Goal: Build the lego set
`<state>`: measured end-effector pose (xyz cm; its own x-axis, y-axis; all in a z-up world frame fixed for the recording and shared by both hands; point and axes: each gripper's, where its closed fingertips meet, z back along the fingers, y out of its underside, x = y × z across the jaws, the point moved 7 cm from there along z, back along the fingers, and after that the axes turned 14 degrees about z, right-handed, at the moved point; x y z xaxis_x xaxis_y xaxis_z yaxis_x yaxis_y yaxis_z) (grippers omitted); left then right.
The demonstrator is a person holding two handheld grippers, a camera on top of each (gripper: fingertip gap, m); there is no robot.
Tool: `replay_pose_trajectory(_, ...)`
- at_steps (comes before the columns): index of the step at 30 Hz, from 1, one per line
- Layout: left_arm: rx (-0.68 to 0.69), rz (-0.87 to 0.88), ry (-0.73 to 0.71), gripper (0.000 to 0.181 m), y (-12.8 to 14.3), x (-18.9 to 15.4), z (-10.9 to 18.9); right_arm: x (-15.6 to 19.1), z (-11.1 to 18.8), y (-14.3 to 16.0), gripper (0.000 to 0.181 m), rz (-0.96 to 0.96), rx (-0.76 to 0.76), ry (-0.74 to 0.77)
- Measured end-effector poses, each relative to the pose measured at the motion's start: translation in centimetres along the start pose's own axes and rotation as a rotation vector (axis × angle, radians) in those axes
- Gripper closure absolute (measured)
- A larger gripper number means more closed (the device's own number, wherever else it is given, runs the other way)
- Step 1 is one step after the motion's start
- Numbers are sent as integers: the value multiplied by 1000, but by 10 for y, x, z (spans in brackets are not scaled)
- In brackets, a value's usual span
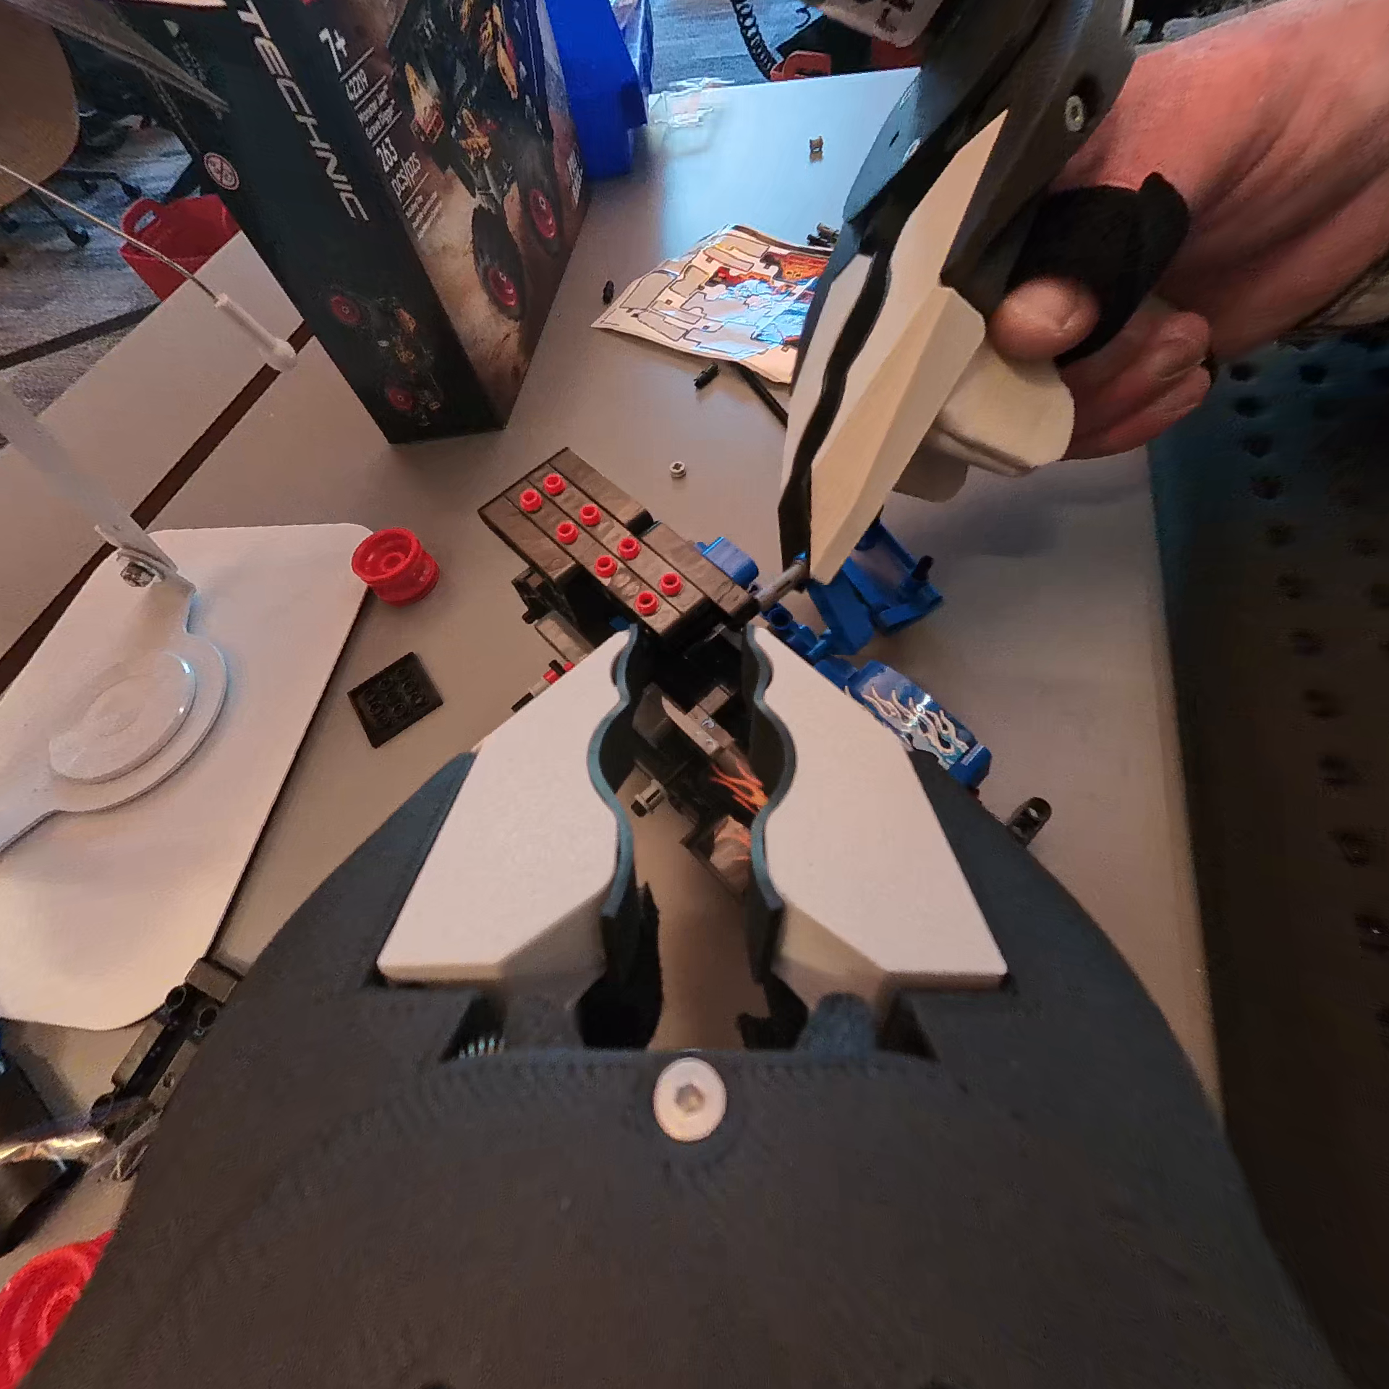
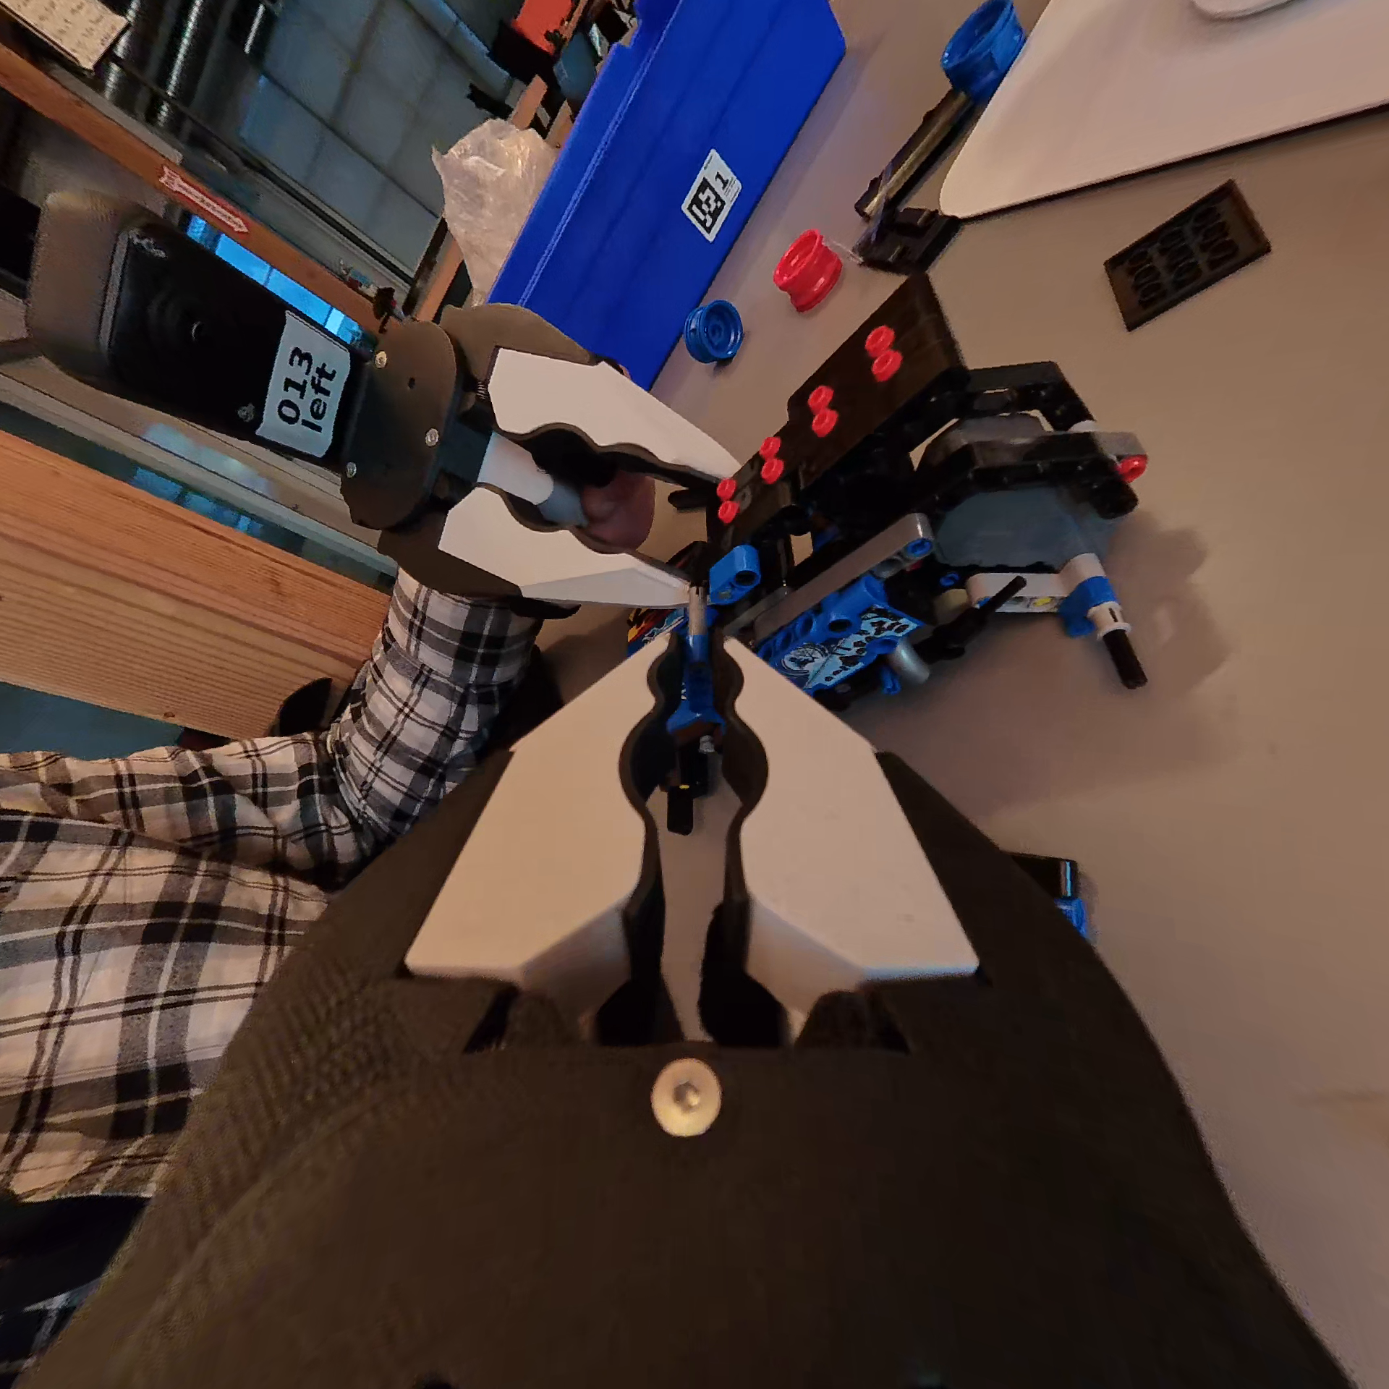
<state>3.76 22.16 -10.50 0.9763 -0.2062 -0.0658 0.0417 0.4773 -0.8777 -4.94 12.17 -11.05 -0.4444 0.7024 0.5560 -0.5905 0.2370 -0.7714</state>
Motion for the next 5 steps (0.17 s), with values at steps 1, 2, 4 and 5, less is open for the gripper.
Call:
replay_pose_trajectory(1, -1, 2, 2, 157, 0, 0, 0, 0, 0, 0, 176, -9, 5, -6)
replay_pose_trajectory(2, -3, 2, 1, 157, 0, 0, 0, -1, -1, 0, 176, -22, 7, -15)
replay_pose_trajectory(4, -6, 5, 2, 158, 0, 1, 0, -3, -1, 0, 176, -48, 1, -28)
replay_pose_trajectory(5, -8, 8, 2, 157, 0, 1, 0, -4, -1, 0, 176, -60, -2, -34)
